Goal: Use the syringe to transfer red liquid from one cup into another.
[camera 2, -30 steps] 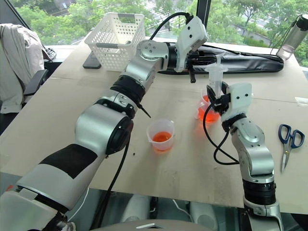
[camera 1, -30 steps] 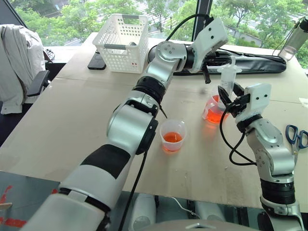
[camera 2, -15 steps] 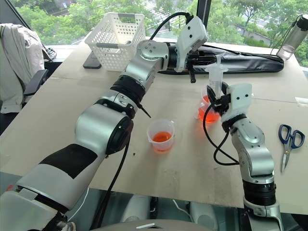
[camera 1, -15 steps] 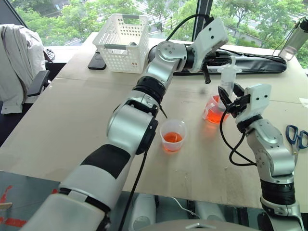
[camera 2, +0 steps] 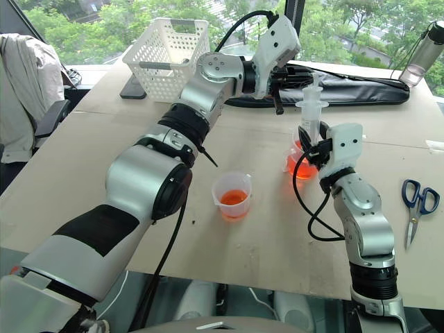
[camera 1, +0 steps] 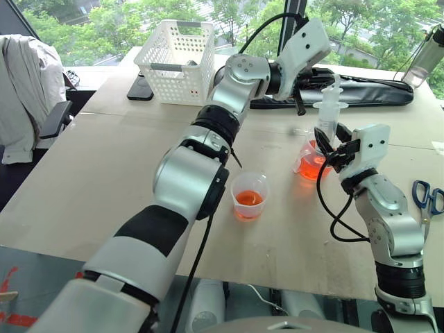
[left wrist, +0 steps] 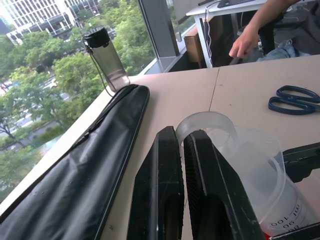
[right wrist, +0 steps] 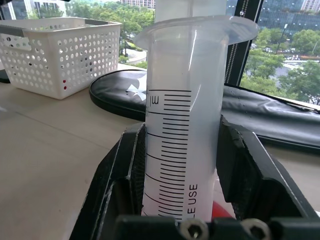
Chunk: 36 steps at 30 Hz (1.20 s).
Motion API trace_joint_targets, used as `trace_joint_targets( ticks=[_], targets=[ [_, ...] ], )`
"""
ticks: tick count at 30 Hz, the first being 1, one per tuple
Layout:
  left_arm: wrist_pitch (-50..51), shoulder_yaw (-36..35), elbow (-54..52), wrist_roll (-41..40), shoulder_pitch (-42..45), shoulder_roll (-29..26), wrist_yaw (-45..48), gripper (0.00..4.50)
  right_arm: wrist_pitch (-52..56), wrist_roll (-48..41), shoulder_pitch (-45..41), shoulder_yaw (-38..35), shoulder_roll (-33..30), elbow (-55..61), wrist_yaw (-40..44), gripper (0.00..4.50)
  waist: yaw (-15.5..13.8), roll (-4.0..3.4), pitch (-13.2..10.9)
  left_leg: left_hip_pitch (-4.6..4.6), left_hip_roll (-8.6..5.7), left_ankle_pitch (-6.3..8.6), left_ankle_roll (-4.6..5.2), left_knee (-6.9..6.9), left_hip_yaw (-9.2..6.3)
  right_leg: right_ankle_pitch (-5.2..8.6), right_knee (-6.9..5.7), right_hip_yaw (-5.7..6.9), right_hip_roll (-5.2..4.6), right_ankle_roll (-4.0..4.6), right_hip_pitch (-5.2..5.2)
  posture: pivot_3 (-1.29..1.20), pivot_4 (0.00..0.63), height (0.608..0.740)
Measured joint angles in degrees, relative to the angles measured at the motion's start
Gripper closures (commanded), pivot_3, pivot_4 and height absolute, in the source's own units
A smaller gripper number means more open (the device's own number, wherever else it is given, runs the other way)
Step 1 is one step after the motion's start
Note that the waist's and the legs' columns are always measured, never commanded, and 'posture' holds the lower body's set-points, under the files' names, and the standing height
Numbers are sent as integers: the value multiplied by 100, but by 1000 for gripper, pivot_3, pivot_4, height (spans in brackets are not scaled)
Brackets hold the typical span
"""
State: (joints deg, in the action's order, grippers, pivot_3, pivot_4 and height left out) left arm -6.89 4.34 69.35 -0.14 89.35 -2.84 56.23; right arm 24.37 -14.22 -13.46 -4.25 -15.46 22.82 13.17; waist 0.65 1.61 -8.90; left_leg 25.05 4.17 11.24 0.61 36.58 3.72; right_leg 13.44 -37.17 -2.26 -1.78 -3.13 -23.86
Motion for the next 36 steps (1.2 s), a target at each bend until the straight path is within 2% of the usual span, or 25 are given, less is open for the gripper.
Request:
trace_joint_targets(
  ticks=[7, 8, 11, 15, 21, 23, 24, 26, 36],
  targets=[
    [61, -98, -8, -63, 15, -16, 102, 4500, -145, -2, -31, -13, 122, -15, -11, 2899, 5, 0, 0, 0, 0, 0, 0, 0, 0, 0, 0, 0, 0, 0, 0, 0, 150, 724],
    [172, -167, -26, -132, 14, -41, 206, 3827, -199, -6, -32, -24, 148, -17, -13, 2899, 8, 0, 0, 0, 0, 0, 0, 0, 0, 0, 0, 0, 0, 0, 0, 0, 150, 724],
    [595, -293, -350, -373, -49, -171, 566, 2754, -248, -30, -25, -31, 233, -40, -13, 2908, 27, 0, 0, -2, 0, 0, 0, 0, -1, 0, -6, 0, 0, 0, -1, 0, 150, 724],
    [1403, -516, -924, -728, -364, -338, 656, 766, -285, -42, -31, -41, 275, -43, -29, 2963, 25, 0, 0, -6, 0, 0, 0, 11, -3, 0, -31, 0, 0, 0, 0, 0, 150, 724],
    [3061, -679, -2173, -1251, -1100, -730, 747, 757, -356, -42, -28, -87, 304, -43, -95, 2970, 35, -1, 0, -14, 1, 0, 0, 21, -6, 1, -54, -1, 0, 0, 0, 0, 150, 724],
    [3276, -694, -2343, -1341, -1203, -752, 727, 757, -361, -42, -28, -91, 310, -43, -102, 2970, 33, -1, 0, -14, 1, 0, 0, 22, -6, 1, -56, -1, 0, 0, 1, 0, 150, 724],
    [3844, -724, -2906, -1558, -1501, -790, 684, 757, -382, -42, -29, -89, 341, -42, -113, 2970, 22, -1, 0, -12, 1, 0, 0, 27, -7, 0, -56, 0, 0, 0, 2, 0, 150, 724],
    [4278, -719, -3508, -1715, -1835, -792, 545, 757, -403, -41, -30, -87, 348, -42, -116, 2971, 22, -2, 1, -13, 1, 0, 0, 30, -4, 0, -55, -3, -1, 0, 3, 0, 150, 724],
    [5113, -710, -5082, -2198, -2596, -798, -219, 757, -492, -174, -181, -125, 411, -40, -106, 2971, 30, -3, 2, -20, 1, 0, 0, 36, -6, 0, -64, -5, 0, 0, 6, 0, 150, 724]
  ],
)
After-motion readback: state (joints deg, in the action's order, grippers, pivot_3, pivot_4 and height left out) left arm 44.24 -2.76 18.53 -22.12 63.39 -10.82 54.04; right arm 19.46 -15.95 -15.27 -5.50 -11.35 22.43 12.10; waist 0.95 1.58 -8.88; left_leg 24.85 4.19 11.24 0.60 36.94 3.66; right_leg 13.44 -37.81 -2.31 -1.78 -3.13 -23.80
